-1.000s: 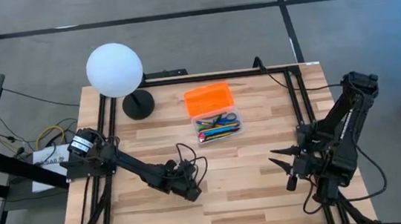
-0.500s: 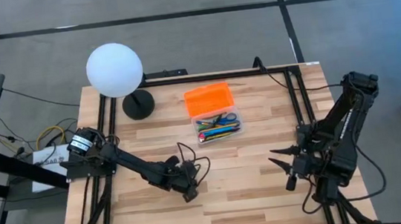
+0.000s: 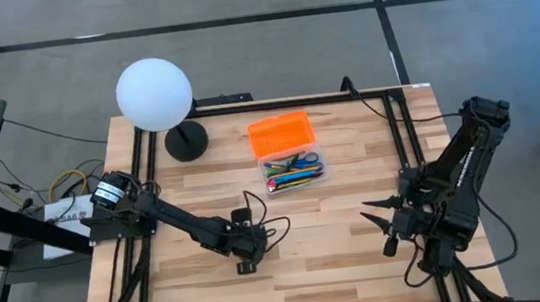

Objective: Pick & place school supplies into a supply box
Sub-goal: Put the green crayon into the orange supply box

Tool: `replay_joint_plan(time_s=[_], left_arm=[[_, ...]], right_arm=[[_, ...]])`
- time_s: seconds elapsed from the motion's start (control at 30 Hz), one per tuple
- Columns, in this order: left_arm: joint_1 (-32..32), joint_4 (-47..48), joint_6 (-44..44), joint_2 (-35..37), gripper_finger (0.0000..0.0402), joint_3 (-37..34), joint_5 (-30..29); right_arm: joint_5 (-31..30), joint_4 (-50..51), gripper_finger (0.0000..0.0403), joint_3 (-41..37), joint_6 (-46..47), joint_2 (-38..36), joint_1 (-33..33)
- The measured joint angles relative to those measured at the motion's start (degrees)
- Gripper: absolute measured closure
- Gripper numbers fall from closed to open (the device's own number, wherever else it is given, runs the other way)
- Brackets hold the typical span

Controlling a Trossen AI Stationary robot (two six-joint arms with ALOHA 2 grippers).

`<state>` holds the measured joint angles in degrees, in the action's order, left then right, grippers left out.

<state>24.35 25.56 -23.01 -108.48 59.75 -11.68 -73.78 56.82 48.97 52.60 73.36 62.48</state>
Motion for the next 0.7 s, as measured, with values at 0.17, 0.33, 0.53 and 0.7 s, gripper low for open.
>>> replay_joint_plan(time_s=[0.17,0.33,0.53,0.7], left_arm=[[-2.5,0.06,-3.46,0.16,0.0368,0.09,5.91],[-5.76,0.01,-4.09,0.33,0.0369,0.15,12.79],[-7.07,-0.09,0.41,0.33,0.0373,0.17,13.36],[-7.09,0.38,6.9,0.26,0.0386,0.82,10.93]], right_arm=[[0.0,-0.17,0.029,0.0,0.0,0.0,0.0],[0.12,-1.0,0.029,0.0,-0.01,0.0,0.0],[0.73,-1.44,0.029,0.0,-0.04,0.0,0.0],[0.81,-1.44,0.029,0.0,-0.4,0.02,0.0]])
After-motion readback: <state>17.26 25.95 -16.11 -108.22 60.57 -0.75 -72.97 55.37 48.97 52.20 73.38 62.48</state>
